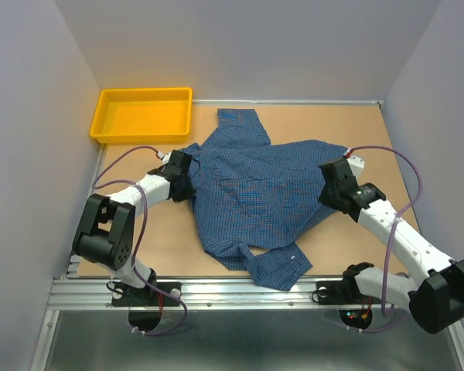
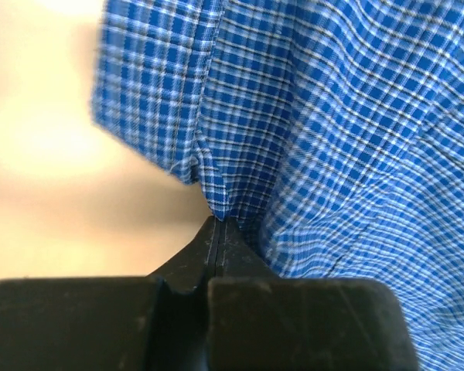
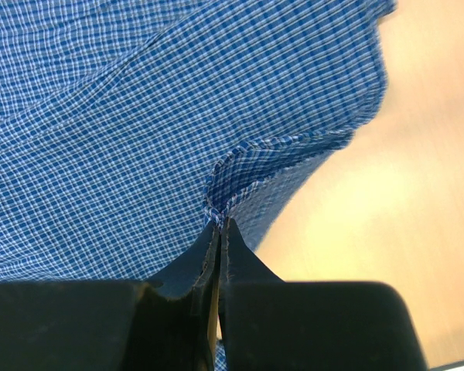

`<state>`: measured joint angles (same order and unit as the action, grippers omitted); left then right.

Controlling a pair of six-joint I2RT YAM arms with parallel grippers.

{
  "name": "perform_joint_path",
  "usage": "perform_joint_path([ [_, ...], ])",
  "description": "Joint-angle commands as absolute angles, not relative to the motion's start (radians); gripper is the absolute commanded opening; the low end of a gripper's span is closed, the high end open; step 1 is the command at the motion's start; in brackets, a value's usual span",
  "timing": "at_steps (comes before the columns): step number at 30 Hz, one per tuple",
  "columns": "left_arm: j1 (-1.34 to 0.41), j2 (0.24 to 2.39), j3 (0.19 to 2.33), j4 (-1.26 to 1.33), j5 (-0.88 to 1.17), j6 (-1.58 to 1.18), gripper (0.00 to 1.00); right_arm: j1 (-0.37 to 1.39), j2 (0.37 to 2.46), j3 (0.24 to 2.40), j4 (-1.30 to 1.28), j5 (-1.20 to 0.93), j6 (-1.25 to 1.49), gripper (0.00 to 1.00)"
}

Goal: Fold and stack the long sleeve shirts
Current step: Flatten the shirt out

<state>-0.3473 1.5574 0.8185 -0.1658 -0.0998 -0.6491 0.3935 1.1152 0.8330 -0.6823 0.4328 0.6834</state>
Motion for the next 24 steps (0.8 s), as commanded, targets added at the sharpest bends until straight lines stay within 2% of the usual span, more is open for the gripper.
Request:
perform_joint_path([
  [1, -0.351, 1.503, 0.954, -0.412, -0.271, -0.566, 0.0, 0.391, 1.034, 0.902, -0.753, 0.537, 0.669, 0.01],
  [8, -0.347, 1.476, 1.069, -0.664, -0.397, -0.477, 0.0, 0.391, 0.865, 0.968, -0.928, 0.611, 0.742, 0.0],
  [17, -0.327, 1.448, 1.084, -0.778, -0.452, -0.449, 0.03, 0.391, 0.732, 1.006, -1.085, 0.632, 0.841, 0.01],
  [21, -0.29, 1.436, 1.218, -0.707, -0.399, -0.405, 0.03, 0.391, 0.764, 1.072, -1.074, 0.699, 0.81, 0.01],
  [24, -0.272, 1.526, 1.384, -0.747, -0.365, -0.377, 0.02, 0.391, 0.826, 1.132, -1.01, 0.735, 0.74, 0.0],
])
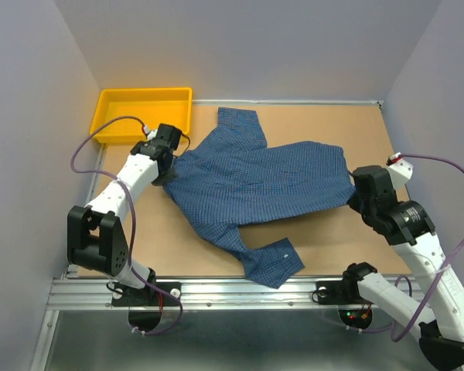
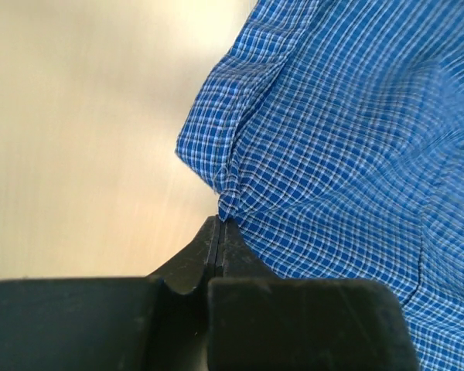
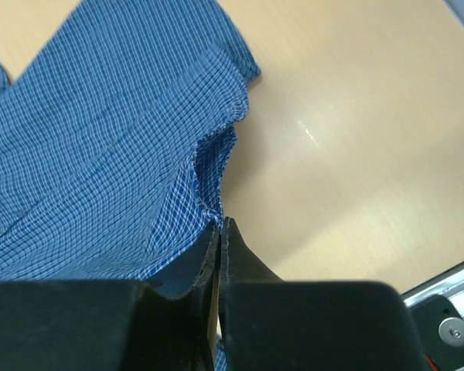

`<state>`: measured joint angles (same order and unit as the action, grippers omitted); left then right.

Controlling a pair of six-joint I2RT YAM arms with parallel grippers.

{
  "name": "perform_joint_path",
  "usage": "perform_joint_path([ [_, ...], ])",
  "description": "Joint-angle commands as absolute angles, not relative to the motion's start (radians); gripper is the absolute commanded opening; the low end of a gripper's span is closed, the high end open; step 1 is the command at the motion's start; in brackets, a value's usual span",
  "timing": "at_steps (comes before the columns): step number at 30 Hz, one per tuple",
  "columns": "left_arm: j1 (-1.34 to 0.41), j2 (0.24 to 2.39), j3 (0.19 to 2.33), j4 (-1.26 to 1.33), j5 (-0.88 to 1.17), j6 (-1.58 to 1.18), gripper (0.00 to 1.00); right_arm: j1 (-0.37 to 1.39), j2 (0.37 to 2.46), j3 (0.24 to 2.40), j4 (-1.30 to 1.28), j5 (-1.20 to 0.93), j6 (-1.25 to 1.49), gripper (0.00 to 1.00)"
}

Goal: Fold and stack the long sleeve shirts
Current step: Flatten the shirt out

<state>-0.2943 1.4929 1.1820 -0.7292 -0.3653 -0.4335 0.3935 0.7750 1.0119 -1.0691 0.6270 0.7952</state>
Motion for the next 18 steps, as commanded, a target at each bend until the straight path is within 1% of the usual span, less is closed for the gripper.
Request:
perform_joint_path([
  [1, -0.27, 1.548, 1.431, -0.771, -0.365, -0.374, 0.02, 0.391, 0.85, 1.153, -0.999, 0.739, 0.724, 0.01],
  [3, -0.27, 1.563, 1.488, -0.795, -0.354, -0.376, 0.03, 0.391, 0.903, 1.211, -0.994, 0.742, 0.701, 0.0],
  [5, -0.27, 1.548, 1.442, -0.778, -0.351, -0.385, 0.04, 0.391, 0.913, 1.21, -0.992, 0.73, 0.696, 0.01],
  [6, -0.264, 1.533, 1.355, -0.749, -0.335, -0.396, 0.06, 0.391, 0.899, 1.177, -0.992, 0.712, 0.698, 0.01],
  [7, -0.261, 1.526, 1.306, -0.727, -0.315, -0.4, 0.1, 0.391, 0.891, 1.151, -0.994, 0.706, 0.704, 0.01],
  [8, -0.255, 1.522, 1.21, -0.668, -0.295, -0.403, 0.12, 0.391, 0.882, 1.126, -0.993, 0.689, 0.713, 0.03],
  [9, -0.244, 1.517, 1.168, -0.634, -0.281, -0.41, 0.14, 0.391, 0.876, 1.105, -0.992, 0.68, 0.719, 0.04],
  [10, -0.242, 1.516, 1.135, -0.599, -0.253, -0.422, 0.2, 0.391, 0.871, 1.067, -0.988, 0.67, 0.73, 0.06],
  [13, -0.239, 1.543, 1.092, -0.488, -0.226, -0.428, 0.26, 0.391, 0.899, 1.022, -0.962, 0.646, 0.732, 0.08],
  [14, -0.239, 1.555, 1.098, -0.47, -0.218, -0.425, 0.33, 0.391, 0.929, 1.013, -0.957, 0.634, 0.727, 0.11],
  [16, -0.239, 1.603, 1.156, -0.466, -0.203, -0.417, 0.39, 0.391, 0.974, 1.005, -0.948, 0.585, 0.715, 0.19],
  [17, -0.239, 1.609, 1.196, -0.472, -0.199, -0.41, 0.45, 0.391, 1.02, 1.012, -0.948, 0.542, 0.694, 0.33],
  [18, -0.239, 1.606, 1.21, -0.474, -0.199, -0.408, 0.52, 0.391, 1.037, 1.02, -0.948, 0.52, 0.681, 0.41],
])
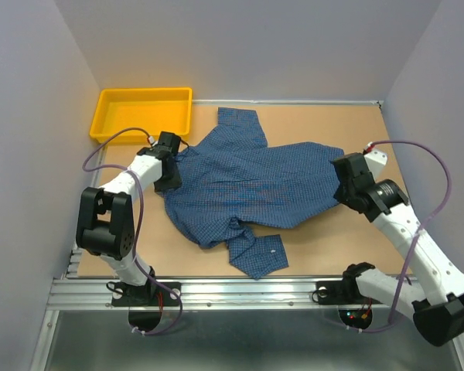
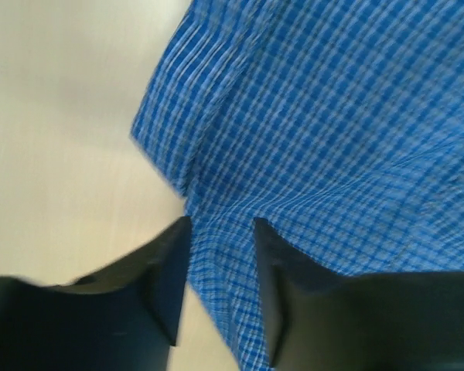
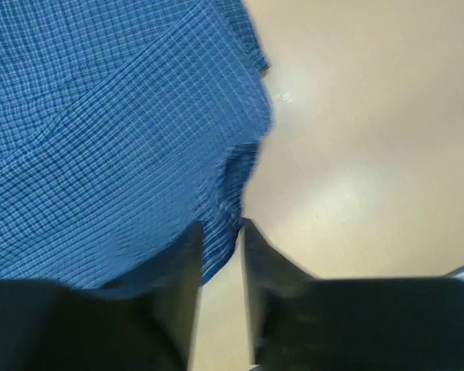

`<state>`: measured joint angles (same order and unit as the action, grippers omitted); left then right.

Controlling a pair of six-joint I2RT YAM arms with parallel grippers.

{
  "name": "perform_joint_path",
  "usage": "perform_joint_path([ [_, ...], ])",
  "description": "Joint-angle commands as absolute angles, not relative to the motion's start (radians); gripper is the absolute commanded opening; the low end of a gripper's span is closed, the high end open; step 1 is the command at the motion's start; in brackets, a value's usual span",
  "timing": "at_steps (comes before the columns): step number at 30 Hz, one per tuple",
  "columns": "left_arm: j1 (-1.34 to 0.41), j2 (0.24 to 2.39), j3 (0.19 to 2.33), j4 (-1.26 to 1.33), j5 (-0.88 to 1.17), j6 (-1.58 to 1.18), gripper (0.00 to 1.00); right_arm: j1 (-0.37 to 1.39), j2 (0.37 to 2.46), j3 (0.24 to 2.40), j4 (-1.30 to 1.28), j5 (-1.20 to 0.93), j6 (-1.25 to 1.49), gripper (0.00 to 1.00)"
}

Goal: Fold and stack the long sleeve shirts
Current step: Flatten the shirt out

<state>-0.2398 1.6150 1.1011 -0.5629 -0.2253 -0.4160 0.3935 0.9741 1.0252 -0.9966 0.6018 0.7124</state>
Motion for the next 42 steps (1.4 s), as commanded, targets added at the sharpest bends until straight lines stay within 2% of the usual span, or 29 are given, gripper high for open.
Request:
perform_joint_path([
  [1, -0.239, 1.6, 1.222, -0.477, -0.205, -0.405, 0.67, 0.391, 1.054, 1.032, -0.943, 0.499, 0.648, 0.59],
  [3, -0.239, 1.579, 1.247, -0.503, -0.222, -0.403, 0.81, 0.391, 1.097, 1.055, -0.936, 0.428, 0.608, 0.68],
  [5, -0.239, 1.528, 1.246, -0.514, -0.239, -0.393, 0.89, 0.391, 1.121, 1.107, -0.93, 0.359, 0.552, 0.72],
  [11, -0.253, 1.476, 1.184, -0.476, -0.158, -0.374, 0.89, 0.388, 1.235, 1.106, -0.793, 0.284, 0.522, 0.7],
  [15, -0.265, 1.554, 1.147, -0.431, -0.106, -0.388, 0.89, 0.365, 1.336, 1.075, -0.641, 0.278, 0.541, 0.68],
  [22, -0.279, 1.647, 1.097, -0.385, -0.037, -0.422, 0.88, 0.342, 1.448, 0.987, -0.548, 0.255, 0.583, 0.66],
  [26, -0.279, 1.651, 1.025, -0.357, -0.017, -0.44, 0.88, 0.319, 1.428, 0.827, -0.502, 0.224, 0.639, 0.66],
  [34, -0.279, 1.611, 0.901, -0.35, 0.054, -0.456, 0.88, 0.305, 1.326, 0.648, -0.509, 0.132, 0.727, 0.67],
  [41, -0.279, 1.485, 0.798, -0.377, 0.074, -0.465, 0.89, 0.305, 1.129, 0.542, -0.626, 0.008, 0.821, 0.69],
  [42, -0.279, 1.458, 0.782, -0.386, 0.075, -0.465, 0.89, 0.305, 1.05, 0.538, -0.653, -0.02, 0.837, 0.69],
])
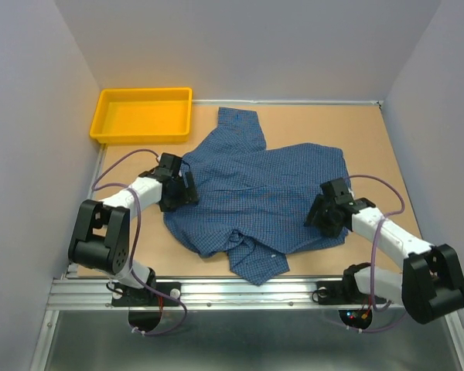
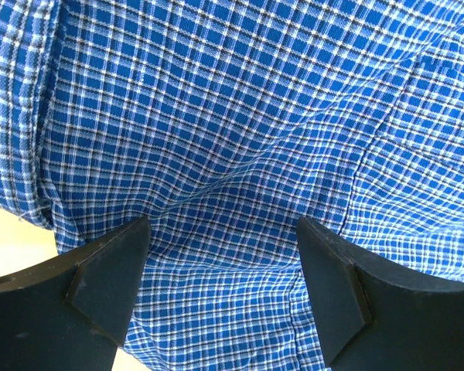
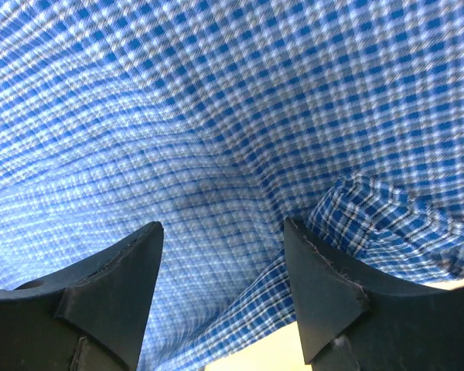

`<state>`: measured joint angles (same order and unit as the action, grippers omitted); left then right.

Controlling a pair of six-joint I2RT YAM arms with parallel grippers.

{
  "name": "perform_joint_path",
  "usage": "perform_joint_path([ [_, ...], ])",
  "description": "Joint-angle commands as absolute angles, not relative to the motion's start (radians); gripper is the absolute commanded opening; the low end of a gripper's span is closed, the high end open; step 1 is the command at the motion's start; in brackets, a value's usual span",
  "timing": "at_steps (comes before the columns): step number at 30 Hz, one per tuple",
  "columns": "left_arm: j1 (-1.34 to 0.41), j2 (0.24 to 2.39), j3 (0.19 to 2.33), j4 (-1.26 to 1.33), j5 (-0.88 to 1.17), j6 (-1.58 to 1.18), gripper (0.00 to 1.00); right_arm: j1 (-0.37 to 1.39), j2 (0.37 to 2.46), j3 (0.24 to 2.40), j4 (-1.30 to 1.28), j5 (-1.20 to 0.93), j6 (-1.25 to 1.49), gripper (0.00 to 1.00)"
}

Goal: Fold and stack the long sleeve shirts
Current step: Flatten the shirt out

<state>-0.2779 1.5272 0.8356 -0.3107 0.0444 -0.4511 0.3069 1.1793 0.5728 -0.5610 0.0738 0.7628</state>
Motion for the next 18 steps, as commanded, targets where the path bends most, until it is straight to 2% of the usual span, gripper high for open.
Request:
perform_joint_path([
  [1, -0.279, 1.442, 0.776, -0.393, 0.077, -0.466, 0.89, 0.307, 1.014, 0.546, -0.669, -0.017, 0.844, 0.69],
  [4, -0.279, 1.388, 0.761, -0.423, 0.072, -0.463, 0.89, 0.305, 0.94, 0.623, -0.738, -0.003, 0.858, 0.69],
  [8, -0.279, 1.345, 0.81, -0.463, 0.045, -0.437, 0.89, 0.305, 1.003, 0.771, -0.747, 0.069, 0.792, 0.69],
  [12, -0.282, 1.359, 0.983, -0.453, 0.017, -0.358, 0.89, 0.304, 1.184, 0.987, -0.681, 0.211, 0.61, 0.64],
  [14, -0.308, 1.405, 1.05, -0.434, 0.017, -0.29, 0.89, 0.299, 1.323, 1.137, -0.623, 0.215, 0.54, 0.63],
  [18, -0.414, 1.529, 1.24, -0.384, 0.026, -0.236, 0.89, 0.287, 1.514, 1.306, -0.508, 0.236, 0.431, 0.57],
])
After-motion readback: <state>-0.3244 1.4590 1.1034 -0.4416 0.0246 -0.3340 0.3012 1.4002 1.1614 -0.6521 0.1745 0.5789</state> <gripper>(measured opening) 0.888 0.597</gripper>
